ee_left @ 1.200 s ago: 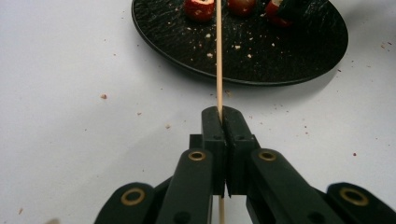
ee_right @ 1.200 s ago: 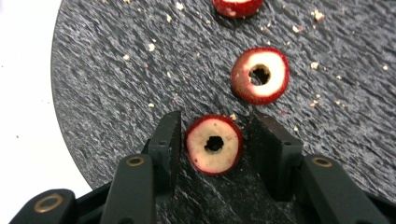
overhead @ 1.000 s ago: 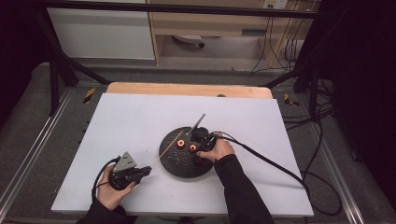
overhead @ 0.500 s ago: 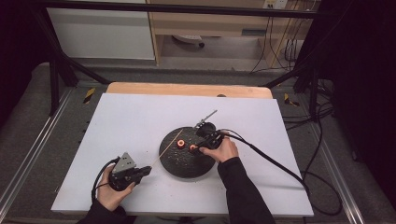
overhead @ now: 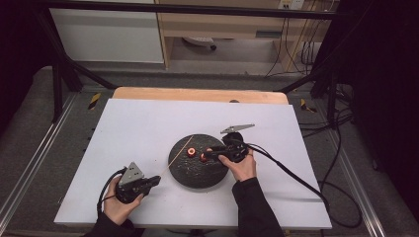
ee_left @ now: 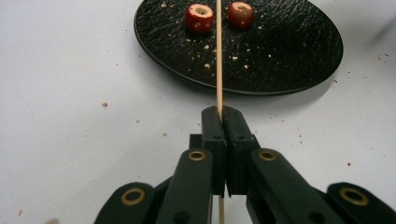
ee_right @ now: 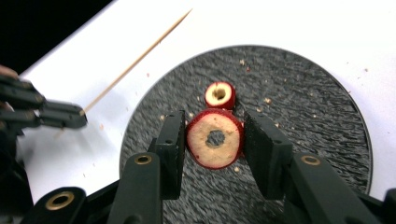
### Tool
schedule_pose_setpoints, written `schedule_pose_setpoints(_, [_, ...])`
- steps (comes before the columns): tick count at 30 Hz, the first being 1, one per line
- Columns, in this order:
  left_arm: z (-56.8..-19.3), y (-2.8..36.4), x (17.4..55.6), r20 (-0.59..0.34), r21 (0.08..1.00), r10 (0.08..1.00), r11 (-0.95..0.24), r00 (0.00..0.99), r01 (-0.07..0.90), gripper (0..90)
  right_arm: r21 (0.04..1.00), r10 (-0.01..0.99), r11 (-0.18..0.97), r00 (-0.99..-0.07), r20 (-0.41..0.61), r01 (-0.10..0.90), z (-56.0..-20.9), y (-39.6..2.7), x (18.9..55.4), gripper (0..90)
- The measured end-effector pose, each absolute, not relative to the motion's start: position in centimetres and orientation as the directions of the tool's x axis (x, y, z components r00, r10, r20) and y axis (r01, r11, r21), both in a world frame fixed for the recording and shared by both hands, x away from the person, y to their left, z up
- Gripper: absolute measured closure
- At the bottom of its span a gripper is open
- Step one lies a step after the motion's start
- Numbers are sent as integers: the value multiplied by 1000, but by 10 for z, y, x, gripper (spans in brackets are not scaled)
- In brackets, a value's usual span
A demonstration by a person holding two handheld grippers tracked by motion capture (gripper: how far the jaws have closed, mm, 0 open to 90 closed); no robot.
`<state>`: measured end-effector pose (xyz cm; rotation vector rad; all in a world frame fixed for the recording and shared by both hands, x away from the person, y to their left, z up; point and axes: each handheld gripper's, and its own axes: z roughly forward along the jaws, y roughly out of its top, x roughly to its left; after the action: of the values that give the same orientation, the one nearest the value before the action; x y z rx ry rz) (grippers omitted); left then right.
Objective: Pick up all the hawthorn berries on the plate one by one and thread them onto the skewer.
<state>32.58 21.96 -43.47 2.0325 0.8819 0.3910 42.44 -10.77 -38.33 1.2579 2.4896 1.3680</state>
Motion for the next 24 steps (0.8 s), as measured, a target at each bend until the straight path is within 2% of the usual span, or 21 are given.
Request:
schedule_pose_setpoints(9, [-435, 218, 324, -50, 817, 718, -370, 695, 441, 887, 774, 645, 112, -639, 420, 623, -401, -114, 415, 607])
schedule_pose_setpoints(24, [-436, 218, 322, -49, 825, 726, -358, 686, 437, 886, 812, 627, -78, -605, 491, 578, -419, -107, 408, 608])
